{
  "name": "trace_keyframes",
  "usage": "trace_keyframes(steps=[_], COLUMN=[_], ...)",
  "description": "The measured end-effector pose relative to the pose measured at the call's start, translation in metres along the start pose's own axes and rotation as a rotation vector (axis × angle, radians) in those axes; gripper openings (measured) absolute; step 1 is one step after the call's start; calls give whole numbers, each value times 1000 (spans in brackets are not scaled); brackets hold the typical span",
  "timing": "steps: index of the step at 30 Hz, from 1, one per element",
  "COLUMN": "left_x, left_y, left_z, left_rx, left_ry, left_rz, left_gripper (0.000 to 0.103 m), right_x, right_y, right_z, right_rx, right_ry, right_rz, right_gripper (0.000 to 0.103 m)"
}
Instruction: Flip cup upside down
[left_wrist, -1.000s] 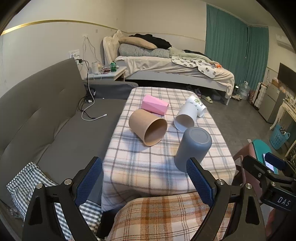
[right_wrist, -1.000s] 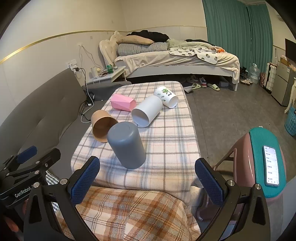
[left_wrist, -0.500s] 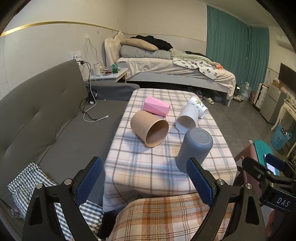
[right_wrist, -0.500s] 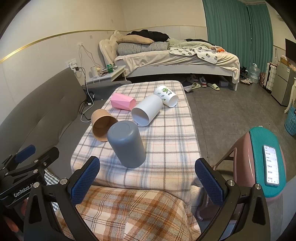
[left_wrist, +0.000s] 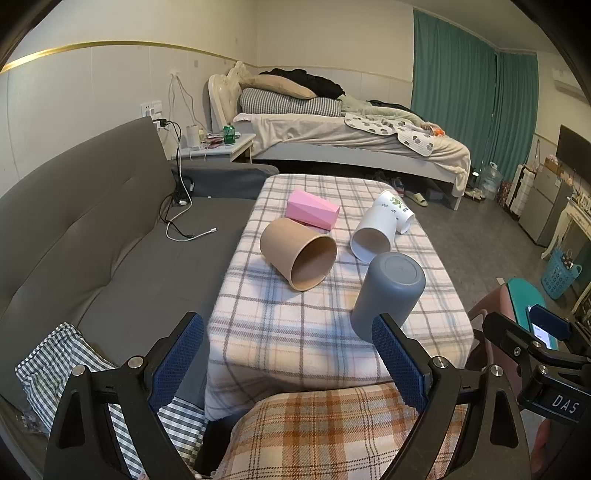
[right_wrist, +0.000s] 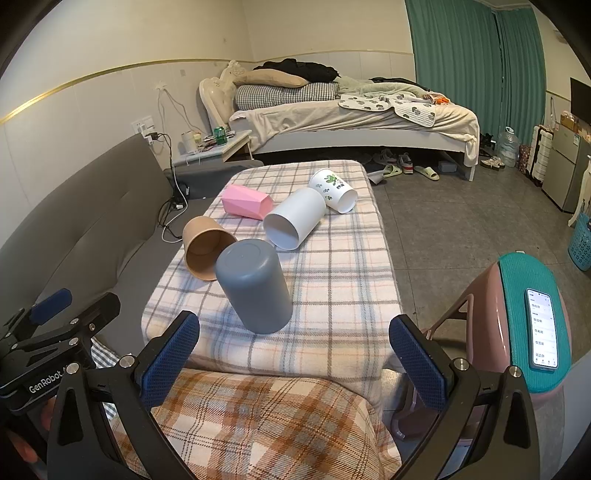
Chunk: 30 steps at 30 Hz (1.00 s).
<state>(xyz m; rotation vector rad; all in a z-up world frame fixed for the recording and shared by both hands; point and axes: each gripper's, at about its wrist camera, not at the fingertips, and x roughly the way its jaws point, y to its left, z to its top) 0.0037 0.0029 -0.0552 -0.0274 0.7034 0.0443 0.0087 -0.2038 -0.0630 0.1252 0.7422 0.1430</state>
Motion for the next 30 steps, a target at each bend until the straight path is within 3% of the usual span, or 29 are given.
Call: trace_keyframes(steps=[30], left_x=[3], left_y=[1], left_z=[-7], left_rx=[-5], left_ry=[9], left_rz=[-2], left_gripper=[95], right_x=[1], right_y=[2], right_z=[-2], right_rx=[-3], right_ry=[4], right_rz=[1], right_gripper=[103])
